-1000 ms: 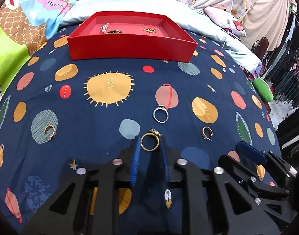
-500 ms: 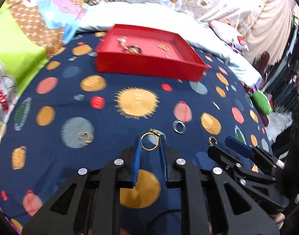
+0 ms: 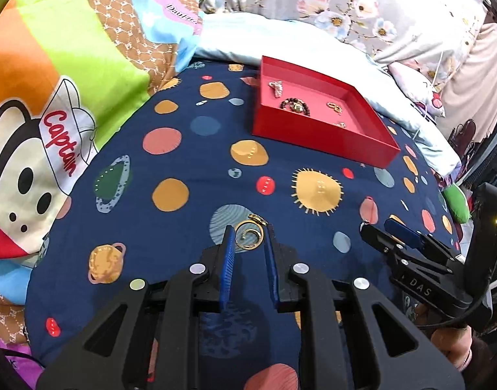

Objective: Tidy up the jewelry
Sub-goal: 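Grasp the gold ring with the left tool while the right grasps the silver ring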

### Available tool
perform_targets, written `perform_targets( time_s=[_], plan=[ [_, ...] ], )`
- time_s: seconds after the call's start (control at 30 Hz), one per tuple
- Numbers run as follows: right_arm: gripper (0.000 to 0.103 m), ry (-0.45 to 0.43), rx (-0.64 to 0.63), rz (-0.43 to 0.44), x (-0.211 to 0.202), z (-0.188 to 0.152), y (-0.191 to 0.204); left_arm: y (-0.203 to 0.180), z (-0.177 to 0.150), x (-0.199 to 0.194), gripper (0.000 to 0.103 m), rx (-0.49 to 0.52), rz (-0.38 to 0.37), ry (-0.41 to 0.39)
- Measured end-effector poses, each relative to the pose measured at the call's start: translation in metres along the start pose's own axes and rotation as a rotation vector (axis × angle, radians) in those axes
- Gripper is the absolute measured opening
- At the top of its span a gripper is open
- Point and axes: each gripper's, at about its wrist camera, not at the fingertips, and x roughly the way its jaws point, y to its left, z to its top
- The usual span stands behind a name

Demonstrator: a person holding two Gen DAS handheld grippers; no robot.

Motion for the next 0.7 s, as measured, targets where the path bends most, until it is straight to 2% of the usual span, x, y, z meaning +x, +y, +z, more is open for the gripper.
perform_targets(
  time_s=[0.2,0.37,0.57,0.63,0.7],
  plan=[
    [0.053,0.026,-0.001,-0.022,0.011,0.001,0.0,0.001,0.002,0.001,0.017,-0.001,-0.016,-0.003],
    [0.034,0.033,-0.022,-0.045,0.014,0.003,0.002,-0.002,0.001,0.005,0.017,0.0,-0.033,0.009],
    [0.018,0.034,-0.022,-0.065,0.014,0.004,-0.002,-0.008,0.002,0.007,0.017,0.01,-0.047,0.014],
    [0.017,0.034,-0.018,-0.061,0.014,0.004,-0.003,-0.01,0.002,0.008,0.017,0.014,-0.052,0.015],
    [0.006,0.035,-0.017,-0.057,0.014,0.004,-0.004,-0.011,0.002,0.008,0.017,0.017,-0.055,0.016]
  ],
)
